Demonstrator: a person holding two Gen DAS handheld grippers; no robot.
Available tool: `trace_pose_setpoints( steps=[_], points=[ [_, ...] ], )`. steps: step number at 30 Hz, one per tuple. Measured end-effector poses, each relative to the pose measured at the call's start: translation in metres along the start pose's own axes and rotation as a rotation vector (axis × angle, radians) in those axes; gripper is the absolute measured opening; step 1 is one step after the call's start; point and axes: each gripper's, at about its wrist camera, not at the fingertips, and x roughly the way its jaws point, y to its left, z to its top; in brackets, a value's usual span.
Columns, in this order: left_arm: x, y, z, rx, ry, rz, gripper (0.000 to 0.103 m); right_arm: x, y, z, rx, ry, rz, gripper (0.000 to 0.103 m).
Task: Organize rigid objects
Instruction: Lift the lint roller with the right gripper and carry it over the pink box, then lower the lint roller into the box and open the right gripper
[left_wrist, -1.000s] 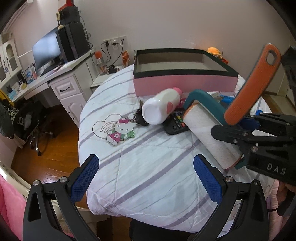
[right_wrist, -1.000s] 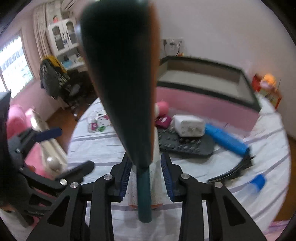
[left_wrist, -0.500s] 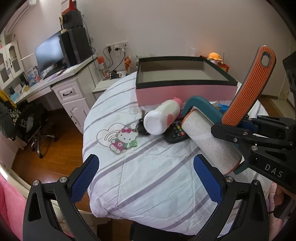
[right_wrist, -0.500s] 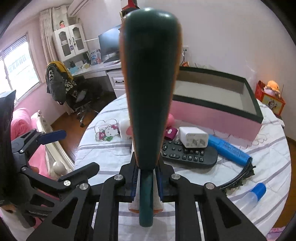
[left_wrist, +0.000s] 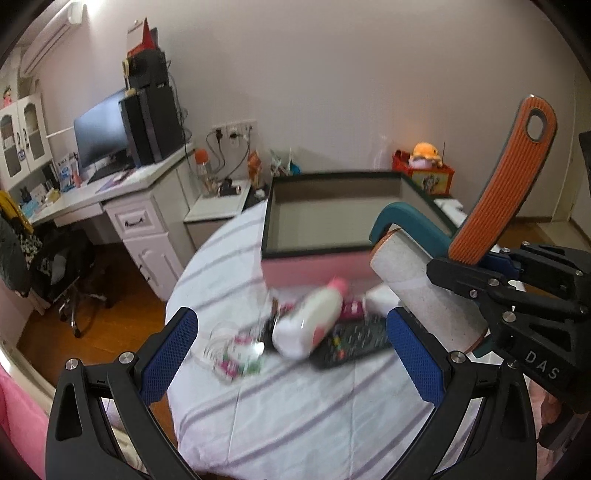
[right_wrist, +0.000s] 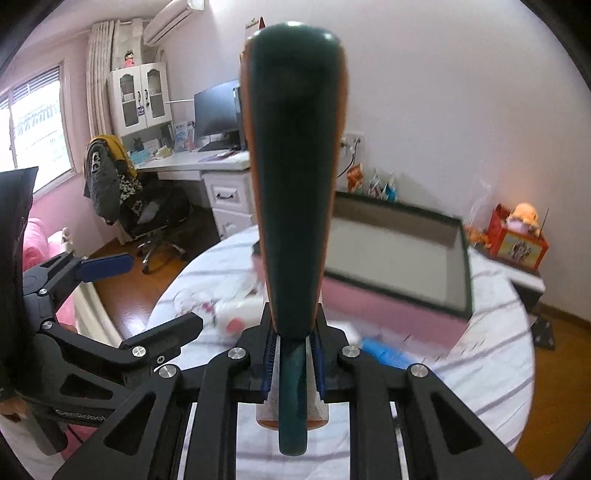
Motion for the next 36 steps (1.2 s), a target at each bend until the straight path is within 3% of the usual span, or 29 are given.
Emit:
trace_pose_setpoints(
  steps=[7,14,24,29,31,32,33,34,36],
  points=[
    [0.028,-0.007,0.045,0.002,-0.039,0.022,0.103,0.013,-0.015,0.037,-0.026,-0.044,-0.05,0.017],
    [0.084,-0.001,0.075,-0.032,0.024,0.035,0.103,0.06,-0.036,0.065,-0.046,-0.024,-0.13,0.017],
    [0.146,-0.005,0.083,-0.042,0.12,0.038,0.103,0.13,-0.051,0.062,-0.067,0.074,-0.28,0.017],
    [0.161,-0.003,0.078,-0.041,0.153,0.071,0.103,0.149,-0.054,0.059,-0.057,0.116,-0.305,0.018],
    [0.163,0.0,0.076,-0.051,0.162,0.069,0.103,0.152,-0.056,0.059,-0.037,0.114,-0.29,0.021],
    [0.163,0.001,0.076,-0.053,0.164,0.073,0.103,0.153,-0.056,0.061,-0.037,0.112,-0.291,0.031],
    [0.162,0.002,0.076,-0.05,0.161,0.075,0.103,0.154,-0.058,0.062,-0.036,0.115,-0.3,0.05],
    [0.16,0.003,0.075,-0.051,0.159,0.079,0.103,0.154,-0.057,0.063,-0.031,0.112,-0.312,0.058],
    [0.156,0.005,0.075,-0.058,0.152,0.079,0.103,0.149,-0.059,0.066,-0.019,0.09,-0.299,0.06]
  ],
)
